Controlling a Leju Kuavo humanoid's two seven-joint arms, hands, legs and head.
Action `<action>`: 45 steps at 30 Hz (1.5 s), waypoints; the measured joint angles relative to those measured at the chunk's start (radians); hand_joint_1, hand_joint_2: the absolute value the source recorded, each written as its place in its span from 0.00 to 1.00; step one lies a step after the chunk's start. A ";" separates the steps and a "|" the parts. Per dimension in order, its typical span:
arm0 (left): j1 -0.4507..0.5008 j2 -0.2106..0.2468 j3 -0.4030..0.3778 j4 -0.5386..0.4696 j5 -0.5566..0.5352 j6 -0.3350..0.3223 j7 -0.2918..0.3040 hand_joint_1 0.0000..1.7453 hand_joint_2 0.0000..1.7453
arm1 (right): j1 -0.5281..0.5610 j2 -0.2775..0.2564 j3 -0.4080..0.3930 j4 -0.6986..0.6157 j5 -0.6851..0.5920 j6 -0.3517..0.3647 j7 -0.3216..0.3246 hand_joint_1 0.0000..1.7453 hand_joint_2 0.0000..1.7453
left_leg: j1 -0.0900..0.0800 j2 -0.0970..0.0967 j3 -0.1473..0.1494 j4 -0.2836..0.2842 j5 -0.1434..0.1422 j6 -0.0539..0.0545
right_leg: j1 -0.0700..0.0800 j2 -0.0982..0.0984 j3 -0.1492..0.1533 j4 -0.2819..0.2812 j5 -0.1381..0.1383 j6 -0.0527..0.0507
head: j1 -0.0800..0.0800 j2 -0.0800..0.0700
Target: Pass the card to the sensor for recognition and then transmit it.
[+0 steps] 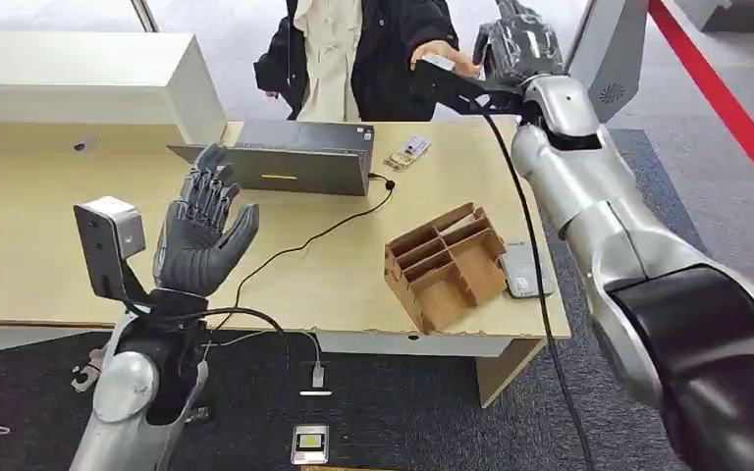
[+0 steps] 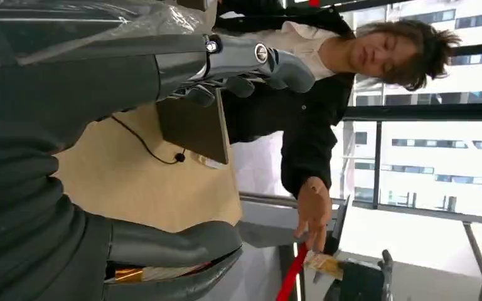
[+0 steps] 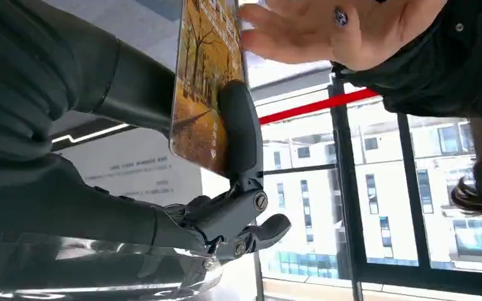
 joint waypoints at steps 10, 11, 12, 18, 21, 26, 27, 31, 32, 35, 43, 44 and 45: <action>-0.009 0.000 0.000 0.031 0.019 -0.034 -0.003 0.00 1.00 | -0.030 -0.004 0.006 0.048 0.027 0.029 0.071 1.00 1.00 | 0.000 0.000 0.000 0.000 0.000 0.000 | 0.000 0.000 0.000 0.000 0.000 0.000 | 0.000 0.000; -0.010 0.000 0.000 0.034 0.022 -0.035 -0.003 0.00 1.00 | -0.030 -0.008 0.006 0.053 0.026 0.032 0.079 1.00 1.00 | 0.000 0.000 0.000 0.000 0.000 0.000 | 0.000 0.000 0.000 0.000 0.000 0.000 | 0.000 0.000; -0.010 0.000 0.000 0.038 0.024 -0.034 -0.004 0.00 1.00 | -0.029 -0.010 0.007 0.059 0.023 0.036 0.087 1.00 1.00 | 0.000 0.000 0.000 0.000 0.000 0.000 | 0.000 0.000 0.000 0.000 0.000 0.000 | 0.000 0.000; -0.012 0.002 0.000 0.053 0.027 -0.033 -0.004 0.00 1.00 | -0.028 -0.025 0.008 0.080 0.017 0.040 0.096 1.00 1.00 | 0.000 0.000 0.000 0.000 0.000 0.000 | 0.000 0.000 0.000 0.000 0.000 0.000 | 0.000 0.000; -0.013 0.003 0.000 0.058 0.031 -0.032 -0.005 0.00 1.00 | -0.028 -0.028 0.008 0.088 0.016 0.045 0.103 1.00 1.00 | 0.000 0.000 0.000 0.000 0.000 0.000 | 0.000 0.000 0.000 0.000 0.000 0.000 | 0.000 0.000; -0.024 0.008 -0.001 0.069 0.052 -0.025 -0.007 0.00 1.00 | -0.024 -0.040 0.008 0.098 0.014 0.051 0.116 1.00 1.00 | 0.000 0.000 0.000 0.000 0.000 0.000 | 0.000 0.000 0.000 0.000 0.000 0.000 | 0.000 0.000; -0.026 0.009 -0.001 0.072 0.054 -0.024 -0.008 0.00 1.00 | -0.023 -0.042 0.009 0.100 0.014 0.051 0.116 1.00 1.00 | 0.000 0.000 0.000 0.000 0.000 0.000 | 0.000 0.000 0.000 0.000 0.000 0.000 | 0.000 0.000; -0.039 0.011 -0.003 0.085 0.069 -0.013 -0.021 0.00 1.00 | -0.016 -0.051 0.009 0.106 0.014 0.055 0.125 0.00 1.00 | 0.000 0.000 0.000 0.000 0.000 0.000 | 0.000 0.000 0.000 0.000 0.000 0.000 | 0.000 0.000; -0.044 0.011 -0.003 0.089 0.073 -0.011 -0.023 0.00 1.00 | -0.014 -0.052 0.009 0.107 0.014 0.055 0.129 0.00 1.00 | 0.000 0.000 0.000 0.000 0.000 0.000 | 0.000 0.000 0.000 0.000 0.000 0.000 | 0.000 0.000; -0.053 0.012 -0.007 0.099 0.087 0.006 -0.027 0.00 1.00 | -0.009 -0.057 0.009 0.111 0.016 0.051 0.132 0.00 1.00 | 0.000 0.000 0.000 0.000 0.000 0.000 | 0.000 0.000 0.000 0.000 0.000 0.000 | 0.000 0.000; -0.080 0.017 -0.031 0.124 0.112 0.039 -0.045 0.00 1.00 | -0.006 -0.065 0.009 0.112 0.030 0.021 0.124 0.00 1.00 | 0.000 0.000 0.000 0.000 0.000 0.000 | 0.000 0.000 0.000 0.000 0.000 0.000 | 0.000 0.000; -0.083 0.018 -0.034 0.127 0.115 0.040 -0.047 0.00 1.00 | -0.006 -0.066 0.009 0.112 0.030 0.017 0.119 0.00 1.00 | 0.000 0.000 0.000 0.000 0.000 0.000 | 0.000 0.000 0.000 0.000 0.000 0.000 | 0.000 0.000; -0.085 0.018 -0.037 0.129 0.115 0.040 -0.049 0.00 1.00 | -0.006 -0.066 0.010 0.112 0.030 0.014 0.114 0.00 1.00 | 0.000 0.000 0.000 0.000 0.000 0.000 | 0.000 0.000 0.000 0.000 0.000 0.000 | 0.000 0.000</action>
